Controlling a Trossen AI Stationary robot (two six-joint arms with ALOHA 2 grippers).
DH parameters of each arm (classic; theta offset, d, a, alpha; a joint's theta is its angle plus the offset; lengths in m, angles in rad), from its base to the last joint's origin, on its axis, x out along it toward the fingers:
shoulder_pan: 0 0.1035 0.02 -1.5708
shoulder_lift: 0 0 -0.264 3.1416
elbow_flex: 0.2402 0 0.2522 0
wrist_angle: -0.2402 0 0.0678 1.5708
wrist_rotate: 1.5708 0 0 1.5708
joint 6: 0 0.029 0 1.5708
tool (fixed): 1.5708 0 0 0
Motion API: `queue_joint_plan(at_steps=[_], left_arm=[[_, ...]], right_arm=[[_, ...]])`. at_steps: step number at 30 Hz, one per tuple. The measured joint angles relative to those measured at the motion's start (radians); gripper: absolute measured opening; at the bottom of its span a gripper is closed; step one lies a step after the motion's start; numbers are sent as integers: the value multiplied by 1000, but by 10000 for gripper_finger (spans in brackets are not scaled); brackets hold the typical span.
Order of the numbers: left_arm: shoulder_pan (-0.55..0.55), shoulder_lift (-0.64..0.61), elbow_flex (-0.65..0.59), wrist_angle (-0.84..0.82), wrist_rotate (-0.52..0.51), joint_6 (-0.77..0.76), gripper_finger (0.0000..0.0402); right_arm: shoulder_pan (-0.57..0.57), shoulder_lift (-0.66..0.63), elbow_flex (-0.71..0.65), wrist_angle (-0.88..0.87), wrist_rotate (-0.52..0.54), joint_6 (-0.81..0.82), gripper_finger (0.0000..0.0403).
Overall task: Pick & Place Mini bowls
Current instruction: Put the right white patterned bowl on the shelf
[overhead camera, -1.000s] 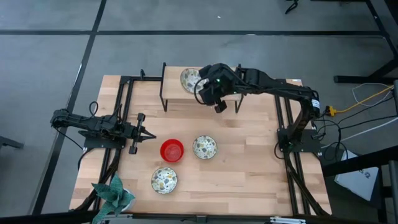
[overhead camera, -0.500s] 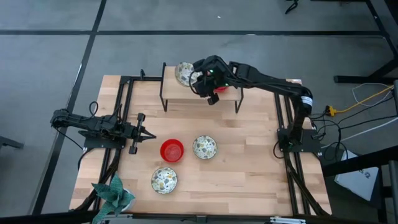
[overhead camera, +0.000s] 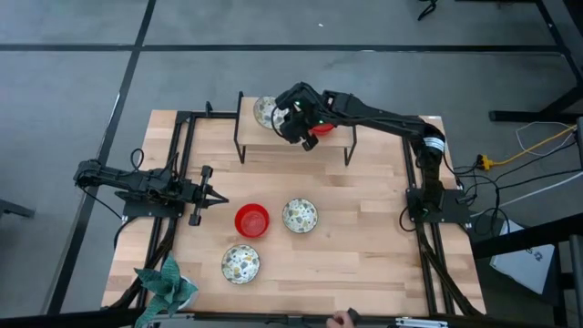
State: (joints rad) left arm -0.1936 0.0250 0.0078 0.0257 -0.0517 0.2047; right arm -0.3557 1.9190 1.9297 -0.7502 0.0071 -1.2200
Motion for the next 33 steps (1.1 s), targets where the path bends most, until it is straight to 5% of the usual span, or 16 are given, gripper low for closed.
queue_joint_plan(at_steps=[10, 33], left_arm=[[0, 0, 0, 0, 0, 0, 4], [0, 0, 0, 0, 0, 0, 4]], right_arm=[[-7, 33, 0, -45, 75, -154, 9], [73, 11, 63, -138, 76, -12, 9]])
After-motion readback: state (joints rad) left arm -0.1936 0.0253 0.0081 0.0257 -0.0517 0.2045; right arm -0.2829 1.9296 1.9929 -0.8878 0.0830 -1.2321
